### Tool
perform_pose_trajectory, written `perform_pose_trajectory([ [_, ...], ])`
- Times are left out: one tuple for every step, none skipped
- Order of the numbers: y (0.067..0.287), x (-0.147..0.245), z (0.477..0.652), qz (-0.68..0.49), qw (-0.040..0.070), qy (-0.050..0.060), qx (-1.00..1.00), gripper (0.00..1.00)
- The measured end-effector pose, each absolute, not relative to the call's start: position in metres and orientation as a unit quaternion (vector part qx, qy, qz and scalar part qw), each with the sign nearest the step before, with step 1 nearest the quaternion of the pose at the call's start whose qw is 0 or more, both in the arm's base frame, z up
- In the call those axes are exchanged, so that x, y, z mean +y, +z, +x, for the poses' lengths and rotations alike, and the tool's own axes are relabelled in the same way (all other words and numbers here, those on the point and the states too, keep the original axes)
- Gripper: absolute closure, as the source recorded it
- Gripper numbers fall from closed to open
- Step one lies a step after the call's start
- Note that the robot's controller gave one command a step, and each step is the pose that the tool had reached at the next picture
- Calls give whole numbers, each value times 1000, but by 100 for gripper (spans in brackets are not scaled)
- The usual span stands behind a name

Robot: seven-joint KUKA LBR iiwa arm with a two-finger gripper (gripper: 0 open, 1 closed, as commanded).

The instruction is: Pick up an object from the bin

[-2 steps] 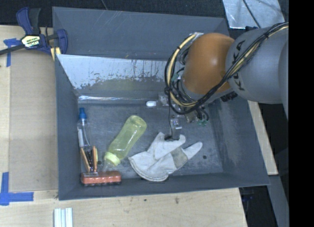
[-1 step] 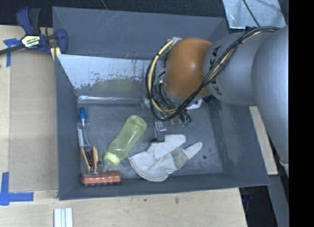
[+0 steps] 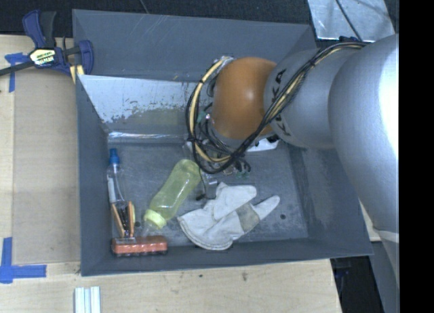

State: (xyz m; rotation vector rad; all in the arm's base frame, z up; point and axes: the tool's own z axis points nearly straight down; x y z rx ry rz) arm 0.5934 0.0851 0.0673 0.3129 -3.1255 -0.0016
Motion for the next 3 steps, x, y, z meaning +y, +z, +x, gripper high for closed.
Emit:
perform_pose_trajectory([
  [81, 105, 568, 166, 0, 0, -986, 100],
  [81, 105, 568, 166, 0, 0, -986, 100],
  [190, 119, 579, 159, -1, 0, -987, 100],
])
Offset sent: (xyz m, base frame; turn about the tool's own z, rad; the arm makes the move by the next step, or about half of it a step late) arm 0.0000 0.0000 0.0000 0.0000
